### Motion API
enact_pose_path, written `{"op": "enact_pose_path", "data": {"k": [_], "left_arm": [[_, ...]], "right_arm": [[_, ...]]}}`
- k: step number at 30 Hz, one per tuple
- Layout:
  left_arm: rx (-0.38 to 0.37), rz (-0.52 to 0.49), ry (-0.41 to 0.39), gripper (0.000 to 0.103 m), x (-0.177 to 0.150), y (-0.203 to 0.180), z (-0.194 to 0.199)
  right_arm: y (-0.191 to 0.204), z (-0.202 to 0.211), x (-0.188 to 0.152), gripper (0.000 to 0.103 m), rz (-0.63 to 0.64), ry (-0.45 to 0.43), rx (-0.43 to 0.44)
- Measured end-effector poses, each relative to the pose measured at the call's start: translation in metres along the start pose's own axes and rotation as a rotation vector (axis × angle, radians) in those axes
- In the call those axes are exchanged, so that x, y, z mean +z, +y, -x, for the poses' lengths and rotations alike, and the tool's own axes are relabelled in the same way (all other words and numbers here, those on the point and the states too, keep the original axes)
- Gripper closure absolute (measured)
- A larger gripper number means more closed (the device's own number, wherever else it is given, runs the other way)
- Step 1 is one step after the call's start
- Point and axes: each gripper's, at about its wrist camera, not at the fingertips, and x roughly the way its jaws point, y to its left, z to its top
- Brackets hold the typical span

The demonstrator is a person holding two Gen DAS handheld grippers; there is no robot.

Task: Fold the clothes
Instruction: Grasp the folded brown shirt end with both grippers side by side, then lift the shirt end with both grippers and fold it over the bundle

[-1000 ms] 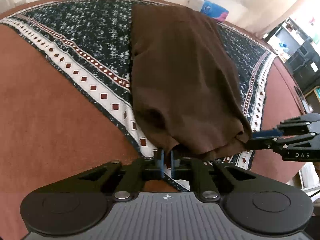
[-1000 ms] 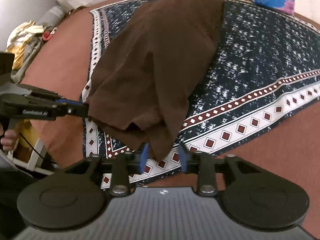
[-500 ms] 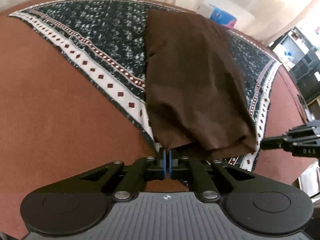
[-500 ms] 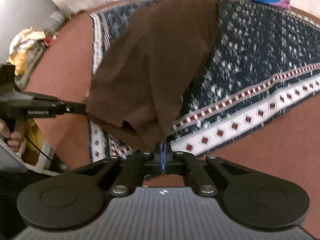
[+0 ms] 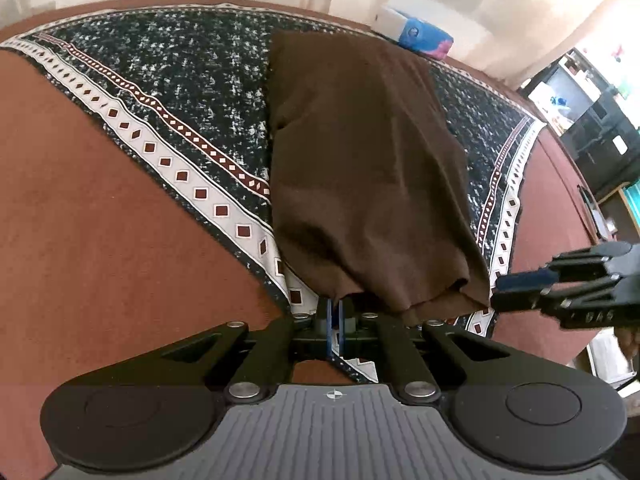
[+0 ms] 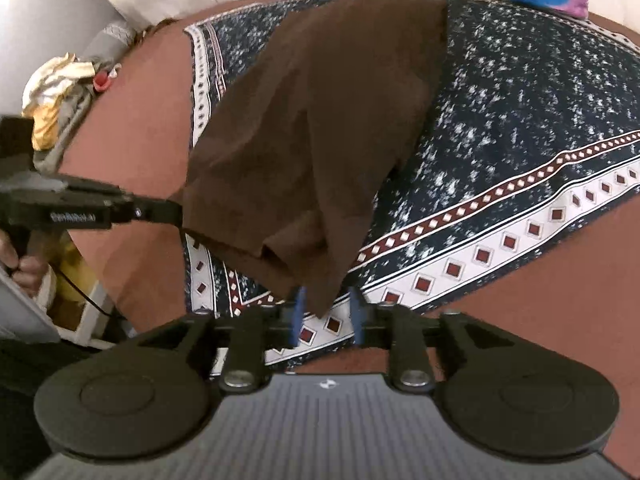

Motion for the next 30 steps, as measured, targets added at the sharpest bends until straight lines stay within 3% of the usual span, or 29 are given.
{"op": "enact_pose_path", "data": {"k": [7, 9, 10, 12, 13, 15, 16, 18, 22, 25, 30], "left_arm": [[-0.014, 0.006, 0.008, 0.103, 0.001, 0.002, -0.002], [-0.017, 0.003, 0.011, 0.099, 0.002, 0.001, -0.003], [-0.018, 0.002, 0.013, 0.095, 0.002, 0.001, -0.003], [-0.012, -0.006, 0.005, 0.080, 0.002, -0.001, -0.003], [-0.007, -0.009, 0.002, 0.079, 0.002, -0.001, -0.003], [-0.002, -0.010, 0.010, 0.079, 0.003, 0.000, -0.008], [-0.003, -0.006, 0.015, 0.097, 0.004, 0.001, -0.010], [-0.005, 0.003, 0.026, 0.103, 0.005, 0.003, -0.013], [-0.047, 0.118, -0.046, 0.103, 0.019, 0.015, 0.013], [-0.087, 0.163, -0.136, 0.103, 0.046, 0.016, 0.034], [-0.133, 0.130, -0.282, 0.103, 0.119, 0.006, 0.041]], "right_arm": [[0.012, -0.013, -0.001, 0.075, 0.043, -0.002, -0.052], [0.008, -0.013, 0.001, 0.100, 0.016, 0.005, -0.032], [0.005, -0.012, 0.002, 0.100, -0.011, 0.009, -0.017], [0.002, -0.009, 0.004, 0.100, -0.031, 0.005, -0.002], [0.001, -0.008, 0.004, 0.100, -0.036, 0.005, 0.007], [-0.001, -0.005, 0.005, 0.100, -0.045, 0.006, 0.026], [-0.002, -0.005, 0.004, 0.100, -0.052, 0.010, 0.035], [-0.006, -0.006, 0.004, 0.100, -0.061, 0.026, 0.046], [-0.019, 0.008, 0.010, 0.100, -0.145, 0.009, 0.135], [-0.027, 0.031, 0.028, 0.100, -0.193, -0.057, 0.198], [-0.041, 0.064, 0.083, 0.100, -0.203, -0.201, 0.269]]}}
